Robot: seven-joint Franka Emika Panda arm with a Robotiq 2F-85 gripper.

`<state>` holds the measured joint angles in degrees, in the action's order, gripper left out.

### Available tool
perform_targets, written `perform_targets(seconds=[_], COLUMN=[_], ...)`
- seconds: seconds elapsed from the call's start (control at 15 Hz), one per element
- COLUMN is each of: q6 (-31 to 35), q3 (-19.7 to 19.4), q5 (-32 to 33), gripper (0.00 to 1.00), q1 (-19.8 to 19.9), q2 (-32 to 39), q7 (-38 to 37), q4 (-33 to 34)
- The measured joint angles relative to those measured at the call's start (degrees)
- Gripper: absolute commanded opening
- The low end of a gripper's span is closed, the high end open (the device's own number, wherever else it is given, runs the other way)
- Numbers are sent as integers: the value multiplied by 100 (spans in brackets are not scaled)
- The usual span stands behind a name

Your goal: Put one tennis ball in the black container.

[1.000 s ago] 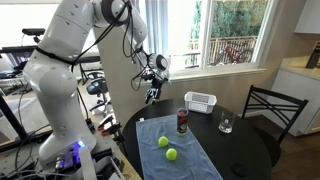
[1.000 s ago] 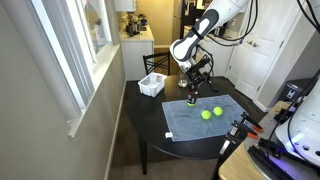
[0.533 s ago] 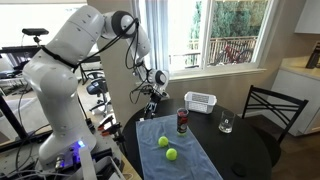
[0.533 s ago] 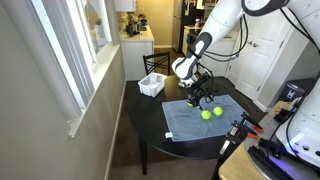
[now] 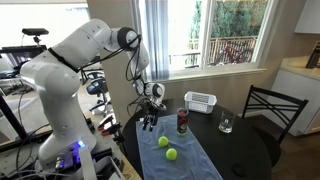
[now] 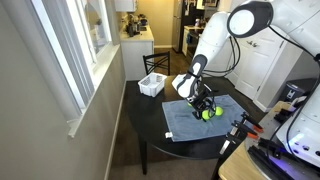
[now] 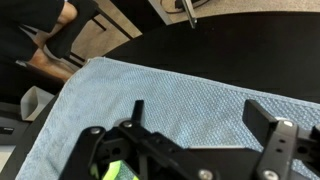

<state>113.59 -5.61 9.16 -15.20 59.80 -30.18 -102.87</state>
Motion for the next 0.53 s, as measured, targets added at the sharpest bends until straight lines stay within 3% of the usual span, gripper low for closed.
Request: perform_targets(seconds=[0.53], q6=[1368], q3=[-427], q5=[631], gripper=[100], q1=[-734], q2=[425], q7=[-497], q4=[-126])
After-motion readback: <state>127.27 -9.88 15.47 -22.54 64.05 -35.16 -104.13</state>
